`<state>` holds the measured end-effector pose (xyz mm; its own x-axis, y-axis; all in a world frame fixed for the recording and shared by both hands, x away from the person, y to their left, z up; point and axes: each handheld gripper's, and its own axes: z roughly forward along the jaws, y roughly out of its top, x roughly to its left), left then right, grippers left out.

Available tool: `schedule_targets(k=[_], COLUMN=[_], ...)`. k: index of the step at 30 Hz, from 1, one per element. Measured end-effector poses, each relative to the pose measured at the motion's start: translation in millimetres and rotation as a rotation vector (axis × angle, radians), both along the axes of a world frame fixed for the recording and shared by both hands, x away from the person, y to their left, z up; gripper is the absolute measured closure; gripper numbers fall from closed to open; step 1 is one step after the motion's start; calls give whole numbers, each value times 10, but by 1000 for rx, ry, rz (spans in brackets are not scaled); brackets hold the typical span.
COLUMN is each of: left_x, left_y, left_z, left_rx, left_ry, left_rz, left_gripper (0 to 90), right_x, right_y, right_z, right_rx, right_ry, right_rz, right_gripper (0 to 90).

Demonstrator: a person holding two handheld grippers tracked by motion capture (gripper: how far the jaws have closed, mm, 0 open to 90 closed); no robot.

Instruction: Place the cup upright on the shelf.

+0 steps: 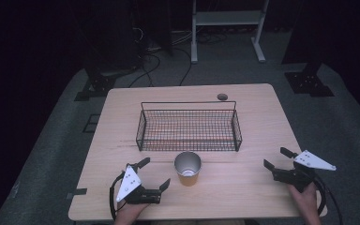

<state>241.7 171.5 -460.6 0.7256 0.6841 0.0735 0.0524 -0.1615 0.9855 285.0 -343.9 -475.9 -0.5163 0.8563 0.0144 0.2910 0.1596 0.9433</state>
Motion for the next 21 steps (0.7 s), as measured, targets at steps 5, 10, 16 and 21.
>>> schedule_targets(k=[5, 10, 16, 21], left_x=[-16, -18, -7, 9], left_y=[-57, -115, -214, -284], left_z=[-9, -18, -42, -53], left_rx=[7, 12, 21, 8], left_ry=[6, 14, 25, 37], left_rz=[-33, -60, -88, -96], left_gripper=[16, 15, 15, 15], right_x=[-1, -1, 0, 2], right_y=[3, -1, 2, 6], right_z=[0, 0, 0, -1], right_rx=[-3, 1, -1, -4], right_ry=[-1, -1, 1, 1], right_rz=[2, 2, 1, 0], right_gripper=[129, 128, 128, 128])
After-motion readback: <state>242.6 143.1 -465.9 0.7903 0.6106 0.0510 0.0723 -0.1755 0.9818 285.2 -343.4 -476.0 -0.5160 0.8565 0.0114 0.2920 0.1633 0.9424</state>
